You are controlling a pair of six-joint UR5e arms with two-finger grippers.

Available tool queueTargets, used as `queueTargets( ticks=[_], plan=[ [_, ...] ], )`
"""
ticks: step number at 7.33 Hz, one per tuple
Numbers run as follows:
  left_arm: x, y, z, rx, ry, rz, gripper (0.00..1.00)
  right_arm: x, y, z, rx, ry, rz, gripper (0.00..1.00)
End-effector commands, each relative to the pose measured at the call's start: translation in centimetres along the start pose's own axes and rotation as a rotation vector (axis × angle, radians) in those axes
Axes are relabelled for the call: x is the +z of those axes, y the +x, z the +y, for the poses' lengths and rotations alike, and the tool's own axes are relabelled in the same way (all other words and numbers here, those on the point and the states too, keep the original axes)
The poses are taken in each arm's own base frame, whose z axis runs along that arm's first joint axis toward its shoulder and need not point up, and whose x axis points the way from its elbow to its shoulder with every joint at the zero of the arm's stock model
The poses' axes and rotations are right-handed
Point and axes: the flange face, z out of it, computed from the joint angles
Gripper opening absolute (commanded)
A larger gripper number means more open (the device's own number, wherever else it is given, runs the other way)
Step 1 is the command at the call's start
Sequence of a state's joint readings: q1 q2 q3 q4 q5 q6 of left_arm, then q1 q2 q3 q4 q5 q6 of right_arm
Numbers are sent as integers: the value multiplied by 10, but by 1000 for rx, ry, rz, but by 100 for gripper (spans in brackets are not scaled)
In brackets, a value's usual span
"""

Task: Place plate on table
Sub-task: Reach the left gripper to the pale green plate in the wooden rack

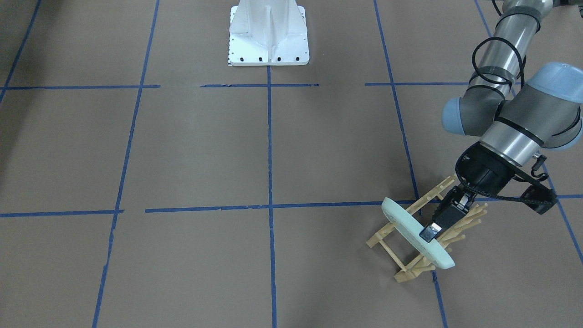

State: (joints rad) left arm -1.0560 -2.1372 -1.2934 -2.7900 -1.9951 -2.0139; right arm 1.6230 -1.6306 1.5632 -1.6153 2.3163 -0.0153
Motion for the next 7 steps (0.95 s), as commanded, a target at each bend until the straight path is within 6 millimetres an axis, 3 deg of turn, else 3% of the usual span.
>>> queueTargets(
  ticks=[1,2,5,6,7],
  plan=[
    [-28,24,-18,8,12,36,0,-1,0,0,-1,1,0,100],
    [-48,42,-21,11,1,52,0,0,0,0,0,0,0,100],
    [-98,116,51,-37,22,-32,0,0,0,0,0,0,0,100],
    [-68,99,115,-78,-15,-215,0,0,0,0,0,0,0,100],
    [-42,89,161,-45,-37,-372,0,-1,0,0,-1,1,0,100]
  ],
)
